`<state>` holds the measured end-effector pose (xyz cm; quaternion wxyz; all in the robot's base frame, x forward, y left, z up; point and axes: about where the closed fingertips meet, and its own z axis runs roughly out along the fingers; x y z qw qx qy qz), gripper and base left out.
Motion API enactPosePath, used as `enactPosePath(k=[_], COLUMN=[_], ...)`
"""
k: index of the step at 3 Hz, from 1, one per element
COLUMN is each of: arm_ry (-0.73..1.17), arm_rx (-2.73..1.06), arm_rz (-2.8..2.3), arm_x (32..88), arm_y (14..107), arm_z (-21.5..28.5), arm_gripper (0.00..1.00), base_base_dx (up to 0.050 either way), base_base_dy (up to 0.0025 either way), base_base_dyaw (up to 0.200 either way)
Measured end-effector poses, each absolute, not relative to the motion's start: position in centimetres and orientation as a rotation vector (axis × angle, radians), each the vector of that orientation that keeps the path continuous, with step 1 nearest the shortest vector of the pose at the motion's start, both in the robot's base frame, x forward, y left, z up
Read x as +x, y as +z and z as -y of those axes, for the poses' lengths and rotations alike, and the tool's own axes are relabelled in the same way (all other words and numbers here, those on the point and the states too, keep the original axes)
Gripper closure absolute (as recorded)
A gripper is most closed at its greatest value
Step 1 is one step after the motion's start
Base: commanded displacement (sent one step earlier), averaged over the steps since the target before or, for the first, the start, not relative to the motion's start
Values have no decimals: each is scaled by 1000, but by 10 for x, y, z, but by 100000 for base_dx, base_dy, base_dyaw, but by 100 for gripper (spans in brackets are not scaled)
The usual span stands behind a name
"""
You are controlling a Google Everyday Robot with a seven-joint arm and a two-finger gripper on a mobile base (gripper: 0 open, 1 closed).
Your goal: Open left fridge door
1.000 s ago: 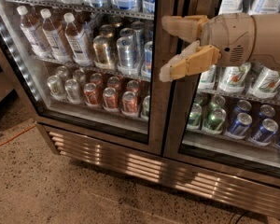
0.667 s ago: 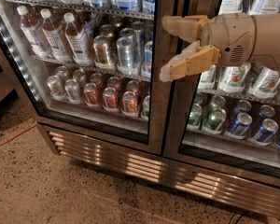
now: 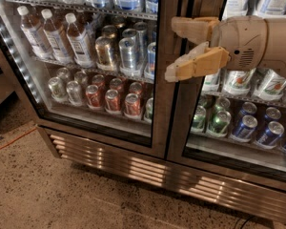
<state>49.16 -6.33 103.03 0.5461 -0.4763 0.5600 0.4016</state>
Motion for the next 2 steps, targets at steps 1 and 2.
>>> enactPosePath(k=[1, 2], arm_ry=[952, 940], arm_rx=[-1129, -1080], arm_rz=[-1328, -1339], arm_x=[492, 490], arm_y=[1030, 1031], arm_z=[63, 68], arm_gripper=[0, 0], base_base_dx=[0, 0], base_base_dy=[0, 0], base_base_dyaw=[0, 0])
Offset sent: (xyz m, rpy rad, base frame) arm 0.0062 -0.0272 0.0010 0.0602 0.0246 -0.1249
